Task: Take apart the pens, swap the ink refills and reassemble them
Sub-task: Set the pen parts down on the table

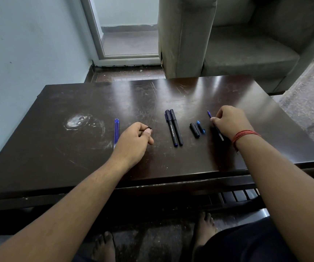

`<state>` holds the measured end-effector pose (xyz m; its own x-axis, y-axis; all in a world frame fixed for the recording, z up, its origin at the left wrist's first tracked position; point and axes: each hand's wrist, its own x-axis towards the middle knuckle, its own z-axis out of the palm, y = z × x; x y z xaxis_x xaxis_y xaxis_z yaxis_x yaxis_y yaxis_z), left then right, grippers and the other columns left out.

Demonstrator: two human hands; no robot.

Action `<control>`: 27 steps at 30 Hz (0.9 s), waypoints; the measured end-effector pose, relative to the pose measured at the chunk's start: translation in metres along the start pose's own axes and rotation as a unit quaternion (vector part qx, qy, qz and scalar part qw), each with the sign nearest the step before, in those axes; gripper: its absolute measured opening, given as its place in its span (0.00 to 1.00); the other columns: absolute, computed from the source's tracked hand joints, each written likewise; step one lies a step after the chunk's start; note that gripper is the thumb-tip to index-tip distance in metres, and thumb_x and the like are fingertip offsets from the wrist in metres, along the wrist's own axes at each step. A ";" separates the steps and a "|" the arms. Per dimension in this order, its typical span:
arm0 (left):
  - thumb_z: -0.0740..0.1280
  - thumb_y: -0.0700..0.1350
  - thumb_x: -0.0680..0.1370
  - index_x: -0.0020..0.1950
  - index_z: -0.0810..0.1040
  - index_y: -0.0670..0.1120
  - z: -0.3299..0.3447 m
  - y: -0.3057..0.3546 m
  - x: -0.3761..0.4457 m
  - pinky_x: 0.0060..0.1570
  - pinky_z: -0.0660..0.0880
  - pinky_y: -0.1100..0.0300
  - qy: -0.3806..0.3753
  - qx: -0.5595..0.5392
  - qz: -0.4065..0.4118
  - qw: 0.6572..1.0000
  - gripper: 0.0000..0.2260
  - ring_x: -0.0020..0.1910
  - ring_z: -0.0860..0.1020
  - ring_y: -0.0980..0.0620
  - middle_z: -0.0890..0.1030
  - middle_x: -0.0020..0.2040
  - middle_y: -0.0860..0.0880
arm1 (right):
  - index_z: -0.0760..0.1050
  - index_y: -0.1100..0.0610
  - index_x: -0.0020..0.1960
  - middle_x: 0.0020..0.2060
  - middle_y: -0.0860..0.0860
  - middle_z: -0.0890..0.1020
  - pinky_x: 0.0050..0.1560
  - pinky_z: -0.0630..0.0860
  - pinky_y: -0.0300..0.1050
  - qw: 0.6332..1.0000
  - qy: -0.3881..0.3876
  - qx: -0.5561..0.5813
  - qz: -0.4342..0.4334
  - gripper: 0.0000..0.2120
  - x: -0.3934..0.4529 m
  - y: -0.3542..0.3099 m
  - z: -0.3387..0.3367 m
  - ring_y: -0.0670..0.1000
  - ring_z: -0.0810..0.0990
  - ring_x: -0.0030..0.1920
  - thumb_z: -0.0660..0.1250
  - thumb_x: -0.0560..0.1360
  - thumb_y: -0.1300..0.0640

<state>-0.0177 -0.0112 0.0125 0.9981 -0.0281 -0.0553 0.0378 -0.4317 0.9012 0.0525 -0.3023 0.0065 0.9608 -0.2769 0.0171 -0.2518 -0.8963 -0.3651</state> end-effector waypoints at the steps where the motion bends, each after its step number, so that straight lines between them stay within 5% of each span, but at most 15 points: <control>1: 0.60 0.46 0.84 0.51 0.77 0.49 0.000 0.000 0.000 0.37 0.73 0.53 0.001 -0.002 0.000 1.000 0.07 0.33 0.73 0.48 0.84 0.38 0.52 | 0.77 0.58 0.45 0.47 0.58 0.81 0.46 0.76 0.48 1.000 0.012 0.006 -0.002 0.11 -0.001 -0.001 -0.001 0.60 0.78 0.49 0.69 0.75 0.50; 12: 0.61 0.45 0.83 0.50 0.77 0.49 -0.005 0.000 0.005 0.37 0.72 0.53 0.011 -0.028 -0.004 1.000 0.07 0.33 0.71 0.49 0.83 0.36 0.54 | 0.77 0.57 0.46 0.44 0.56 0.82 0.49 0.78 0.49 0.993 0.055 0.026 -0.104 0.07 -0.022 -0.039 -0.004 0.58 0.79 0.47 0.67 0.77 0.53; 20: 0.60 0.47 0.83 0.48 0.77 0.48 -0.056 0.002 0.024 0.45 0.75 0.49 0.106 -0.033 -0.015 0.994 0.08 0.34 0.74 0.54 0.83 0.39 0.53 | 0.79 0.58 0.46 0.42 0.54 0.83 0.48 0.77 0.48 0.977 -0.010 0.037 -0.212 0.08 -0.079 -0.116 0.022 0.55 0.80 0.45 0.67 0.77 0.53; 27: 0.60 0.47 0.83 0.48 0.76 0.49 -0.094 -0.014 0.030 0.45 0.73 0.49 0.136 -0.034 -0.037 0.989 0.07 0.34 0.74 0.54 0.84 0.37 0.53 | 0.78 0.57 0.45 0.42 0.54 0.83 0.49 0.78 0.49 0.971 -0.059 0.083 -0.217 0.08 -0.095 -0.178 0.063 0.55 0.81 0.47 0.68 0.76 0.51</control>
<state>0.0160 0.0787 0.0383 0.9684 0.2489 -0.0136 0.1058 -0.3611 0.9265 0.0132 -0.0946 0.0110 0.9814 0.1639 0.0994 0.1917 -0.8488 -0.4927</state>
